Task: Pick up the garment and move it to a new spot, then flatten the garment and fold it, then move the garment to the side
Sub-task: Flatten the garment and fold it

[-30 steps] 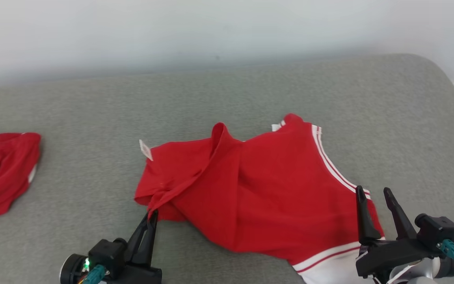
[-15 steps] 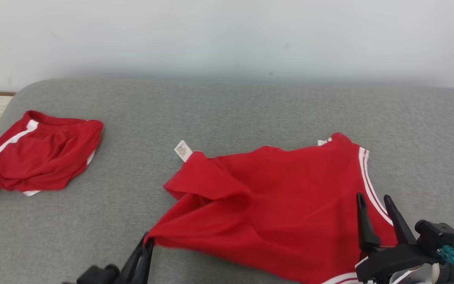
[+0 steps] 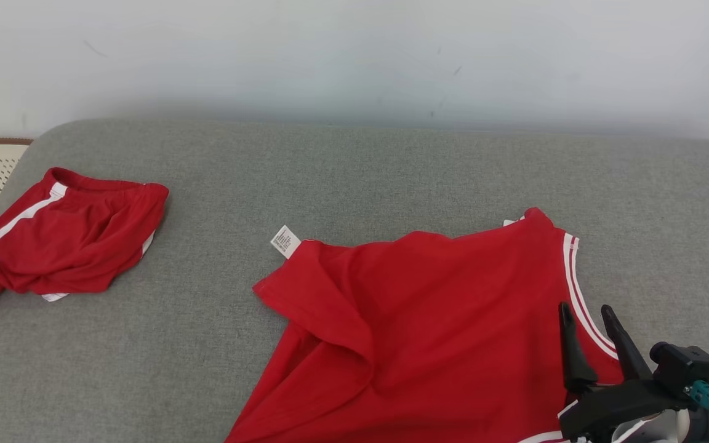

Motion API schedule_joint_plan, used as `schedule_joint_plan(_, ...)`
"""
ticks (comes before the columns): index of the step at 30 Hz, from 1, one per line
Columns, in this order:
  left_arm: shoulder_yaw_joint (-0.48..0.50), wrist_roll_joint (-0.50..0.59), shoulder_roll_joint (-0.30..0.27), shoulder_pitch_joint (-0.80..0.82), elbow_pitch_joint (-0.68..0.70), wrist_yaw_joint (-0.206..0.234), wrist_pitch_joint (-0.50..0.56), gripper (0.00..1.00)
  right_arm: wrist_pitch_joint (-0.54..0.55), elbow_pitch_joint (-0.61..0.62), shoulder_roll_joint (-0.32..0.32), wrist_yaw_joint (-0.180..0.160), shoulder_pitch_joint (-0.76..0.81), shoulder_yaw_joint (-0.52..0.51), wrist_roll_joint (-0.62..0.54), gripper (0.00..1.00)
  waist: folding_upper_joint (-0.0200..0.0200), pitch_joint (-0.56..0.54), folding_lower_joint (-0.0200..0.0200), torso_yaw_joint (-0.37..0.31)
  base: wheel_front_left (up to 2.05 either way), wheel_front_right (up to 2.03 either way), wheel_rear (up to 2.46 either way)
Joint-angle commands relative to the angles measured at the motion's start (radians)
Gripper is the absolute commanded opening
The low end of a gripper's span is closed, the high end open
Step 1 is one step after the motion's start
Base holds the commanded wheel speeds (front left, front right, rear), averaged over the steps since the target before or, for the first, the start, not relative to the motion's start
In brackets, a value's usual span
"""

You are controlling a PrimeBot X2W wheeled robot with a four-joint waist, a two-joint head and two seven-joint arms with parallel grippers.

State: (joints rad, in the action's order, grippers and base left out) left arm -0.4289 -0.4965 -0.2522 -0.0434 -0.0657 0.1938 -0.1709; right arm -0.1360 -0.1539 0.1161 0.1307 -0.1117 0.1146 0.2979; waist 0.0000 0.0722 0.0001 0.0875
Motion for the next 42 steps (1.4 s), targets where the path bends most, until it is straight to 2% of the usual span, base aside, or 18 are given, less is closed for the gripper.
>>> schedule_joint_plan(1, 0.007, -0.008, 0.000, -0.019, -0.033, -0.006, -0.015, 0.00, 0.001, -0.002, 0.006, 0.000, 0.001, -0.002, 0.002, 1.00, 0.0000, -0.004, -0.0001, -0.002, 0.00, 0.00, 0.00)
schedule_joint_plan(3, 0.009, -0.015, 0.006, -0.012, -0.057, -0.014, -0.027, 0.00, 0.002, -0.002, 0.006, 0.000, 0.002, -0.004, 0.002, 1.00, 0.0000, -0.007, -0.0001, -0.002, 0.00, 0.00, 0.00)
schedule_joint_plan(4, 0.009, -0.016, 0.009, -0.008, -0.068, -0.014, -0.032, 0.63, 0.003, 0.000, 0.006, 0.000, 0.003, -0.005, 0.002, 1.00, 0.0000, -0.009, -0.0001, -0.002, 0.00, 0.00, 0.00)
schedule_joint_plan(5, 0.013, -0.016, 0.010, -0.004, -0.074, -0.015, -0.039, 1.00, 0.005, 0.001, 0.006, 0.000, 0.004, -0.006, 0.001, 1.00, 0.0000, -0.010, -0.0001, -0.002, 0.00, 0.00, 0.00)
schedule_joint_plan(13, 0.056, 0.026, 0.008, 0.018, -0.050, 0.003, -0.086, 1.00, 0.008, 0.005, 0.006, 0.000, 0.013, -0.012, -0.004, 1.00, 0.0000, -0.023, -0.0001, -0.001, 0.00, 0.00, 0.00)
schedule_joint_plan(21, 0.140, 0.092, 0.022, -0.007, 0.049, 0.019, -0.094, 1.00, 0.010, 0.013, 0.018, 0.000, 0.020, -0.026, -0.008, 1.00, 0.0000, -0.040, -0.0001, -0.026, 0.00, 0.00, 0.00)
schedule_joint_plan(32, 0.248, 0.172, 0.055, -0.043, 0.120, 0.004, -0.095, 1.00, 0.011, 0.033, 0.015, 0.000, 0.045, -0.037, -0.017, 1.00, 0.0000, -0.077, -0.0001, -0.078, 0.00, 0.00, 0.00)
schedule_joint_plan(42, 0.290, 0.218, 0.091, -0.047, 0.124, -0.028, -0.095, 1.00, 0.019, 0.046, 0.016, 0.000, 0.063, -0.058, -0.029, 1.00, 0.0000, -0.090, -0.0001, -0.103, 0.00, 0.00, 0.00)
